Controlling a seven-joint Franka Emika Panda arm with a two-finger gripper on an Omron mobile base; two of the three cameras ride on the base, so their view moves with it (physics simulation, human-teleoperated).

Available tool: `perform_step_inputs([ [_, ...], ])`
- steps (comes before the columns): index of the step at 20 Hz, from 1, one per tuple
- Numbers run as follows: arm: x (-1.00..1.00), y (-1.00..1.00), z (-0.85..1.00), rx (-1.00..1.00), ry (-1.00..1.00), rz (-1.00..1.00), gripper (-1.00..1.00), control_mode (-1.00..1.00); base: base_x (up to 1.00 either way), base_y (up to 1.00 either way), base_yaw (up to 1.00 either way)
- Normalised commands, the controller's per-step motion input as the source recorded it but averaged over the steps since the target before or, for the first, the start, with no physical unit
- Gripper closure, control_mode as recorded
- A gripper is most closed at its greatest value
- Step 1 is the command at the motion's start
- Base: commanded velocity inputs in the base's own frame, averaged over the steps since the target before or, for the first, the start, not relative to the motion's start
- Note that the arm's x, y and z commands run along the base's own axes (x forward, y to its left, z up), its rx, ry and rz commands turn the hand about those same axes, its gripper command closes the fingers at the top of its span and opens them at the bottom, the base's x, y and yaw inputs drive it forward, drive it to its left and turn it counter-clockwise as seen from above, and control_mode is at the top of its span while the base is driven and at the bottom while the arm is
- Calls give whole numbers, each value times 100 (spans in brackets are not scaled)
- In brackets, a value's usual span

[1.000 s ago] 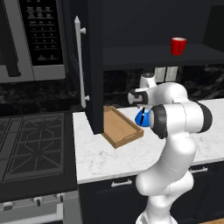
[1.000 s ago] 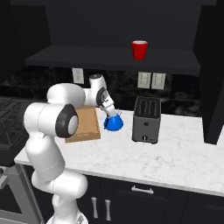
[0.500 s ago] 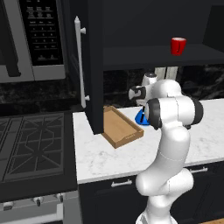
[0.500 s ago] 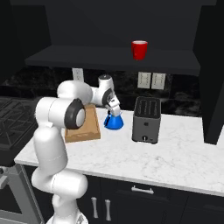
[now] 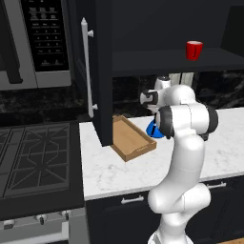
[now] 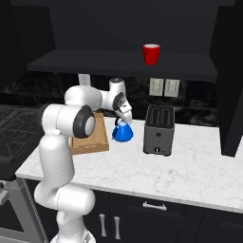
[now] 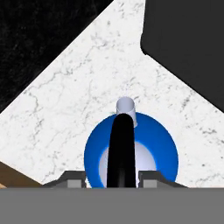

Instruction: Pick the kettle from the counter and place it on the tray. Then pick the mug from the cabinet and place it on the tray. Then close the cabinet doors.

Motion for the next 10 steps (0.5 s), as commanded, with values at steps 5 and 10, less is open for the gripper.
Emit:
perform_step_inputs([
  [5, -4, 2, -55, 0, -4, 0, 100, -100, 0, 0, 0],
  [10, -59, 14, -39, 0, -27, 0, 100, -100, 0, 0, 0],
])
